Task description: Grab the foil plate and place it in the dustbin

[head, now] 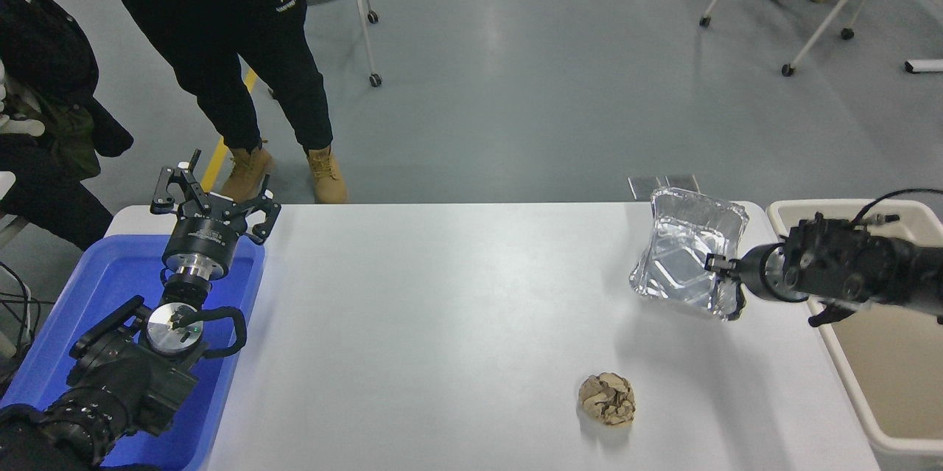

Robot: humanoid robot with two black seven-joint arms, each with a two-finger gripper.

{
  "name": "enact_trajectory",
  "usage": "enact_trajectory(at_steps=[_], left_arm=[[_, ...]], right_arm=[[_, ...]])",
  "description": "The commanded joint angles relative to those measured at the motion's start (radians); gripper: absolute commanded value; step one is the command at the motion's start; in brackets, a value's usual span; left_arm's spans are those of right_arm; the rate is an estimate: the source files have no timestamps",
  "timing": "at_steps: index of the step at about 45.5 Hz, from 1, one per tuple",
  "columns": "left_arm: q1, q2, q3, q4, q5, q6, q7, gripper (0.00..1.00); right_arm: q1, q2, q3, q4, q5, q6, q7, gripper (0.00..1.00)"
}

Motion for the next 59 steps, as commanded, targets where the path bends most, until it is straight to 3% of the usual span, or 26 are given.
enact_trajectory(at_steps=[1,36,59], left_arm=[[0.0,0.0,0.0,0.0,0.0,0.0,0.0,0.99],[-0.001,0.0,0.0,0.0,0.0,-0.001,0.0,0.99],[0.0,0.0,0.0,0.0,0.0,0.0,0.0,0.99]], right_arm=[[0.262,-0.109,-0.115,0.172,0.001,0.114,-0.001,0.0],[0.785,-0.237,-0.255,0.209,-0.002,0.531,-0.007,0.0],[0.774,-0.244,-0.261,0.183,-0.017,0.551,-0.009,0.0]])
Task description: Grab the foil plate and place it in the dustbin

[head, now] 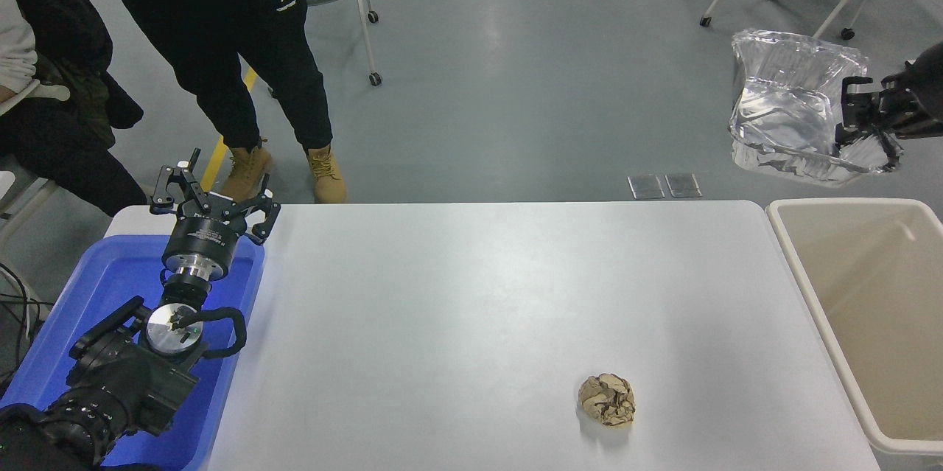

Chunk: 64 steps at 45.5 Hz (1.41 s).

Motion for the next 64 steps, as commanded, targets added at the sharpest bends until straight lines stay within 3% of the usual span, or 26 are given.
enact_trajectory(at_steps=[1,17,34,48,56,64], left_arm=[[0.001,0.0,0.0,0.0,0.0,0.0,0.0,0.99],[0.001,0.0,0.002,0.0,0.0,0.0,0.0,0.99],[0.001,0.0,0.002,0.0,0.0,0.0,0.0,0.99],[-0.001,0.0,0.0,0.0,0.0,0.0,0.0,0.99],[-0.001,0.0,0.0,0.0,0.0,0.0,0.0,0.99],[0.0,0.0,0.0,0.0,0.0,-0.001,0.0,0.99]], right_arm=[[-0.023,-0.011,-0.007,-0.03,-0.01,0.005,0.001,0.0],[-0.331,-0.127,0.113,-0.41,-0.002,0.008,0.002,0.0],[-0.788,-0.132,0.415,-0.768,0.007,-0.03,0.002,0.0],[-1.074,-0.109,0.604,-0.848,0.01,-0.267,0.001,0.0],[-1.192,-0.046,0.658,-0.865,0.016,-0.415,-0.001,0.0],[-1.292,0.026,0.659,-0.92,0.085,-0.461,-0.001,0.0]])
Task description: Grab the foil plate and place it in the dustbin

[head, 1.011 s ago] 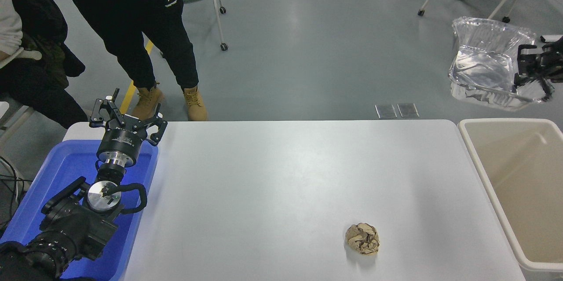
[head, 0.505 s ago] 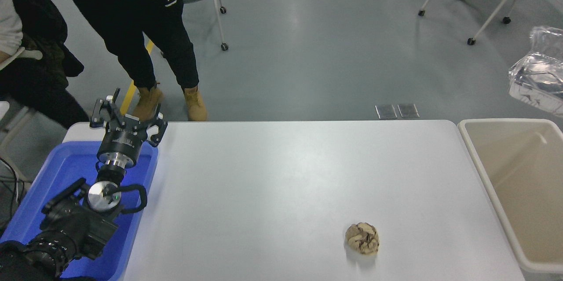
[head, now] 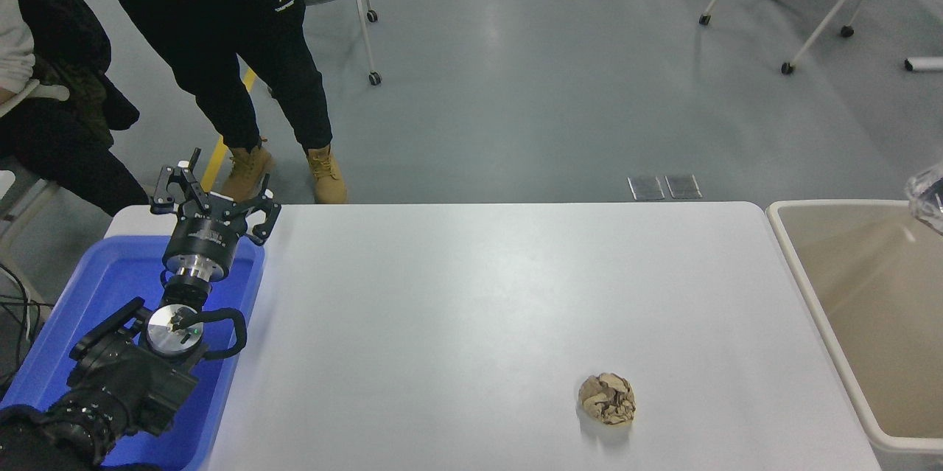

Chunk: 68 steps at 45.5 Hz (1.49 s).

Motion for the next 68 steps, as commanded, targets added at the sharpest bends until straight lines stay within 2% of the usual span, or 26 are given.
enact_trajectory(at_steps=[1,8,25,42,45,50,55,61,68], left_arm=[[0.001,-0.001,0.0,0.0,0.0,0.0,0.0,0.99],[-0.001,-0.001,0.0,0.0,0.0,0.0,0.0,0.99],[0.001,0.0,0.0,0.0,0.0,0.0,0.0,0.99],[0.001,0.0,0.0,0.0,0.0,0.0,0.0,0.99],[0.001,0.0,0.0,0.0,0.0,0.0,0.0,0.99],[0.001,0.0,0.0,0.0,0.0,0.0,0.0,0.99],[0.001,0.0,0.0,0.0,0.0,0.0,0.0,0.99],[0.001,0.0,0.0,0.0,0.0,0.0,0.0,0.99],[0.001,-0.001,0.0,0.0,0.0,0.0,0.0,0.99]], right_arm=[[-0.168,0.088,0.043,-0.076,0.059,-0.109,-0.001,0.0],[-0.241,0.135,0.045,-0.111,0.075,-0.13,-0.001,0.0],[-0.278,0.152,0.086,-0.111,0.089,-0.202,-0.002,0.0],[-0.287,0.157,0.086,-0.111,0.089,-0.204,-0.004,0.0],[-0.295,0.157,0.086,-0.111,0.089,-0.205,-0.002,0.24],[-0.298,0.157,0.087,-0.11,0.09,-0.205,-0.002,0.5],[-0.298,0.154,0.086,-0.11,0.09,-0.207,-0.002,0.83],[-0.289,0.147,0.087,-0.105,0.09,-0.207,-0.002,0.99],[-0.202,0.126,0.087,-0.07,0.087,-0.192,-0.002,1.0]])
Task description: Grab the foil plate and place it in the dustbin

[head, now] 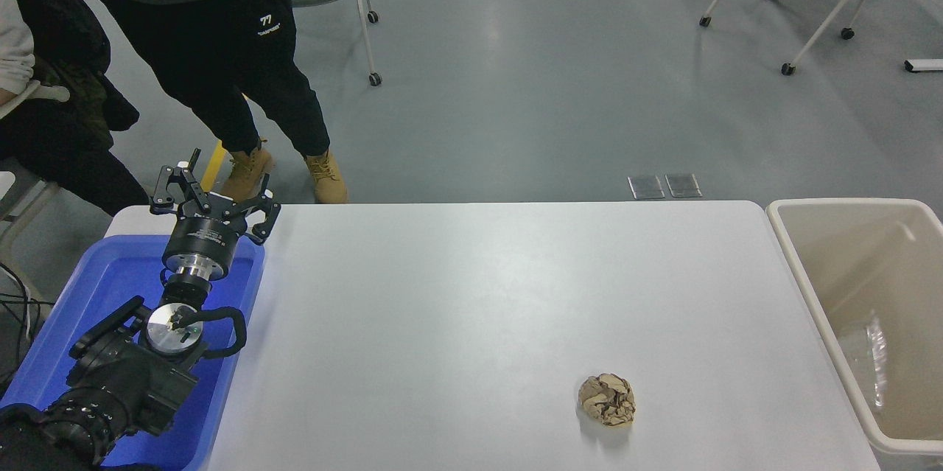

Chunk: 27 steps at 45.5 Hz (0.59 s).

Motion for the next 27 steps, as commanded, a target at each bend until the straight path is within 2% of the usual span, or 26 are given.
enact_trajectory(at_steps=[1,8,18,27], left_arm=[[0.0,0.0,0.0,0.0,0.0,0.0,0.0,0.99],[0.0,0.0,0.0,0.0,0.0,0.0,0.0,0.99],[0.0,-0.001,0.0,0.0,0.0,0.0,0.0,0.99],[-0.001,0.0,0.0,0.0,0.0,0.0,0.0,0.99]], right_arm=[[0.1,-0.034,0.001,0.04,-0.002,0.014,0.0,1.0],[0.239,-0.118,-0.002,0.119,-0.013,0.015,0.0,1.0],[0.434,-0.109,-0.054,0.165,-0.018,0.017,0.002,1.0],[0.604,-0.038,-0.186,0.226,-0.018,0.017,0.002,1.0]])
